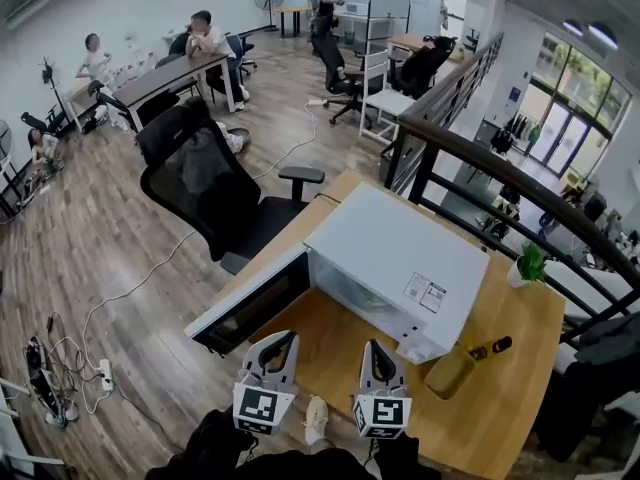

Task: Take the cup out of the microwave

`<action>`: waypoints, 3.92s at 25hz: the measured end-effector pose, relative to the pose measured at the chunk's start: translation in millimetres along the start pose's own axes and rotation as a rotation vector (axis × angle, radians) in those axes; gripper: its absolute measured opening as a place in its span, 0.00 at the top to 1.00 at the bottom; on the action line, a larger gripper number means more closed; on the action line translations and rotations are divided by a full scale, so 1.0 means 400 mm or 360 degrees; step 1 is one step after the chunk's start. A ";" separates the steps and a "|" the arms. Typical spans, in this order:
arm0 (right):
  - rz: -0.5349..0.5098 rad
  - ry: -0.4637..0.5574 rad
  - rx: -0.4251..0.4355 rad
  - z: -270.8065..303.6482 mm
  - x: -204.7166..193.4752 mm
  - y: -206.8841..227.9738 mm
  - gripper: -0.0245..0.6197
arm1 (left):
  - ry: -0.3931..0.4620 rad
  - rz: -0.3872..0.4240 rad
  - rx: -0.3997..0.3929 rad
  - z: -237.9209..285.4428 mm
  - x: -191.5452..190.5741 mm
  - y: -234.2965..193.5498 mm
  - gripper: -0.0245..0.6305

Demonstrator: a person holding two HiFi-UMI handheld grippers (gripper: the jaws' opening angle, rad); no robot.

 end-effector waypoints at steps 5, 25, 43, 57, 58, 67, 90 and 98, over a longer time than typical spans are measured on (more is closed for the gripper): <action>0.0012 -0.0081 -0.0022 0.103 -0.052 0.030 0.94 | -0.0053 -0.0033 -0.0034 0.116 -0.037 -0.039 0.92; 0.0093 -0.0224 -0.0194 0.446 -0.218 0.159 0.62 | -0.0215 -0.0140 -0.0093 0.408 -0.161 -0.110 0.92; 0.0087 -0.0296 -0.0345 0.587 -0.280 0.206 0.25 | -0.0248 -0.0164 -0.0088 0.476 -0.179 -0.131 0.92; 0.0052 -0.0315 -0.0418 0.598 -0.284 0.228 0.46 | -0.0260 -0.0159 -0.0073 0.465 -0.177 -0.133 0.92; 0.0053 -0.0319 -0.0418 0.598 -0.285 0.227 0.46 | -0.0261 -0.0159 -0.0072 0.464 -0.178 -0.134 0.92; 0.0067 -0.0291 -0.0370 0.592 -0.272 0.213 0.47 | -0.0252 -0.0146 -0.0067 0.458 -0.178 -0.137 0.92; 0.0076 -0.0204 -0.0343 0.423 -0.212 0.120 0.48 | -0.0173 -0.0091 -0.0051 0.271 -0.120 -0.104 0.92; 0.0094 -0.0176 -0.0402 0.329 -0.198 0.071 0.48 | -0.0138 -0.0041 -0.0118 0.192 -0.095 -0.094 0.92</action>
Point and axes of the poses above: the fingertips, and each gripper's own axes: z forward along the fingers, y to its right, x out of its top, the point moved 8 cm from there along -z, backward along the fingers, and after that the axes turned 1 degree about -y, right-handed, at the moved point
